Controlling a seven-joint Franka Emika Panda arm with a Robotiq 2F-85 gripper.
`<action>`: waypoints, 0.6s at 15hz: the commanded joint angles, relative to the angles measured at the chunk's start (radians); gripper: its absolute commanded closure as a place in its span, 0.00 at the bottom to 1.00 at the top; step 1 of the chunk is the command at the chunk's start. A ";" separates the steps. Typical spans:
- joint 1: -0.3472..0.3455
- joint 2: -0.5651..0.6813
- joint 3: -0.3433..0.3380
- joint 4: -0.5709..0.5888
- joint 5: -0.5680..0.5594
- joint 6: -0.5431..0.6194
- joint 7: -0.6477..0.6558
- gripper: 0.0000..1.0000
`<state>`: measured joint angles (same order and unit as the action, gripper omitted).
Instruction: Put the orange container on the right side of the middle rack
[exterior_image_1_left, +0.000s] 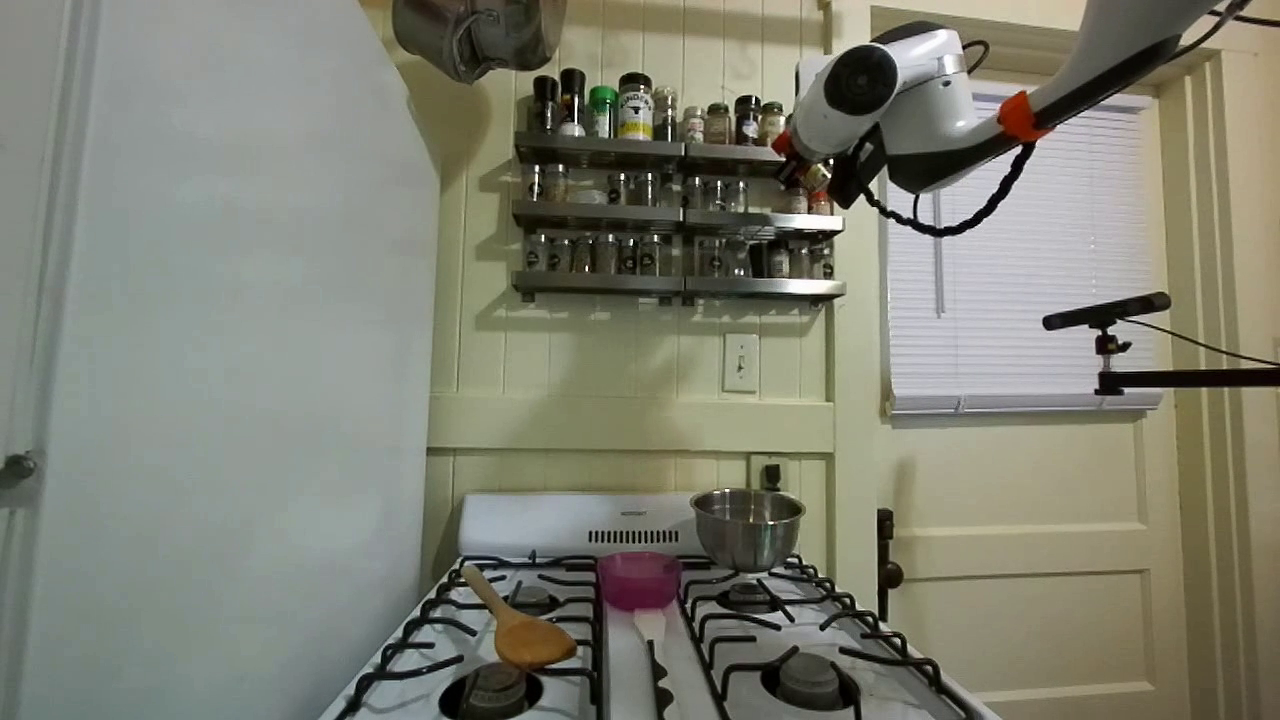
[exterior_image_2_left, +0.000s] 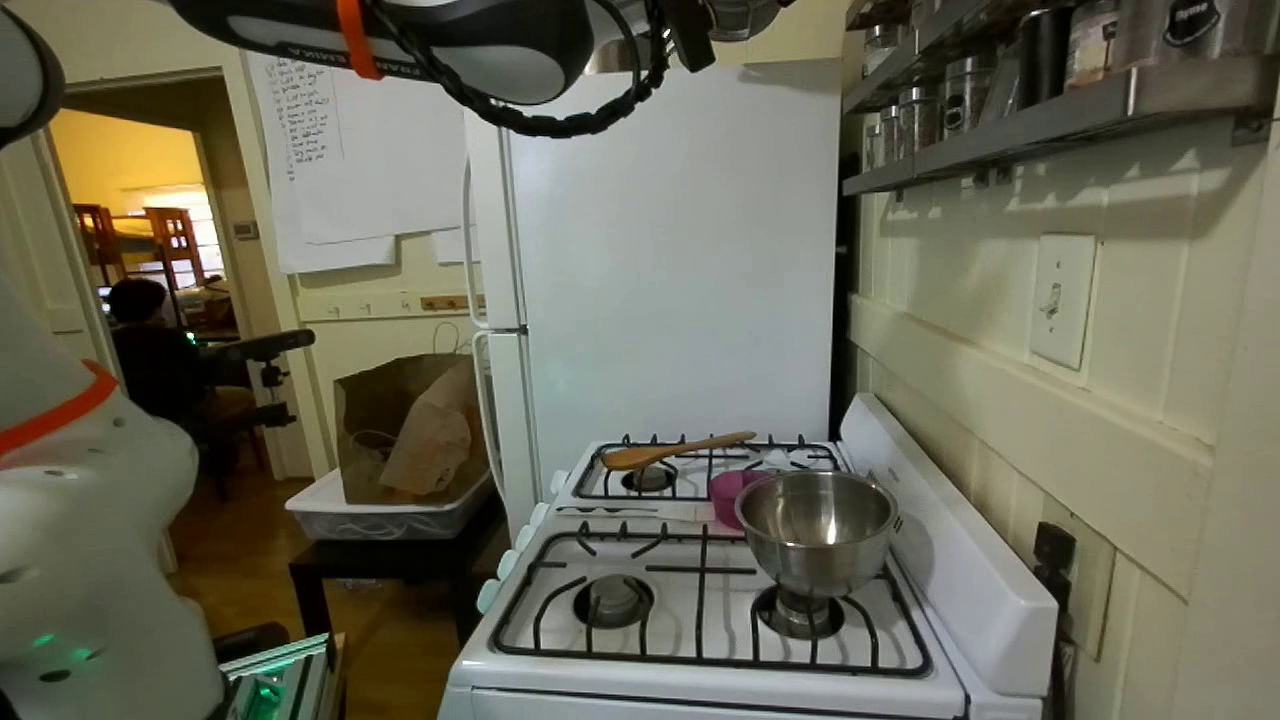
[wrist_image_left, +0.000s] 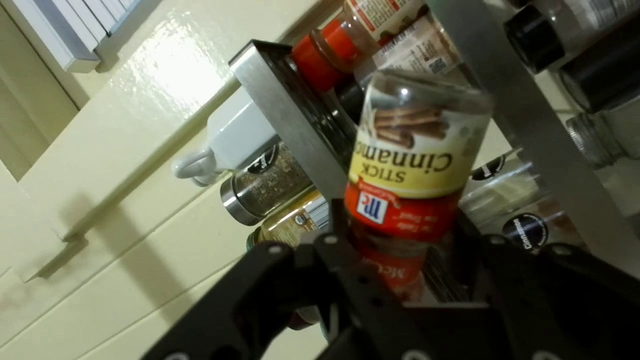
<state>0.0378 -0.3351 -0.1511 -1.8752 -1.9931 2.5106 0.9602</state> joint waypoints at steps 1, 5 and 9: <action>-0.015 0.040 -0.016 0.048 -0.036 0.058 0.026 0.78; -0.014 0.072 -0.054 0.076 -0.064 0.166 0.018 0.78; -0.013 0.101 -0.090 0.125 -0.141 0.267 0.025 0.78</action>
<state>0.0261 -0.2640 -0.2158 -1.8056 -2.0536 2.6946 0.9596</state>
